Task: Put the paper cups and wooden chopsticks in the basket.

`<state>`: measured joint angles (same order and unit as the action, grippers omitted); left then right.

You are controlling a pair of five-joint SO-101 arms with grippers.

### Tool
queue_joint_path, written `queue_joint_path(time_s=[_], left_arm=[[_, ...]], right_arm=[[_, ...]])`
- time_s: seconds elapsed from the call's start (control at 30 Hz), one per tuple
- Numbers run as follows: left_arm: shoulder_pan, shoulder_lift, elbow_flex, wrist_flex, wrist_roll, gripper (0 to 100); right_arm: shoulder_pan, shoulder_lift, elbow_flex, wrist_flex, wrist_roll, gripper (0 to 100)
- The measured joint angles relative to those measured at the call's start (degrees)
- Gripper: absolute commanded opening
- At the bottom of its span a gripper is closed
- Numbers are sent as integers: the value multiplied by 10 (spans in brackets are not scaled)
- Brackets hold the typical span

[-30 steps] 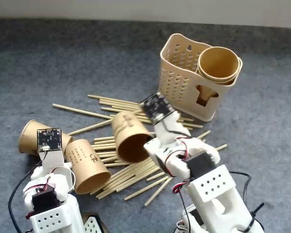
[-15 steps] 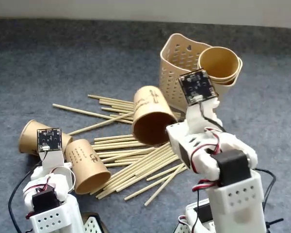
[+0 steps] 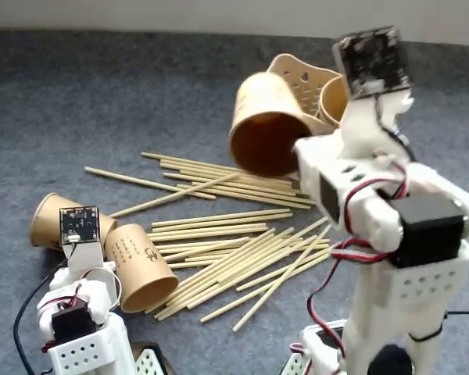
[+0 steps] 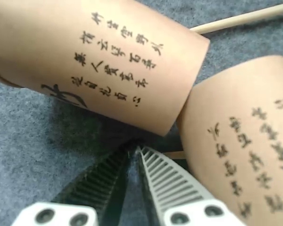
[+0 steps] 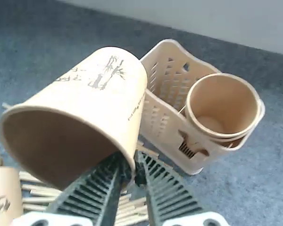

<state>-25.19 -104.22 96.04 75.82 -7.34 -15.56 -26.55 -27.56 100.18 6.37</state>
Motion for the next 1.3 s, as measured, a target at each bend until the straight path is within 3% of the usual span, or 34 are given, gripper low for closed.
queue_joint_path(time_s=[0.17,0.57,1.1,1.3], left_arm=[[0,0,0,0,0,14],[0,0,0,0,0,14],[0,0,0,0,0,14],[0,0,0,0,0,14]], right_arm=[[66,67,-62,0,0,8],[189,74,-68,0,0,8],[213,74,32,-11,0,12],[210,75,33,-38,0,122]])
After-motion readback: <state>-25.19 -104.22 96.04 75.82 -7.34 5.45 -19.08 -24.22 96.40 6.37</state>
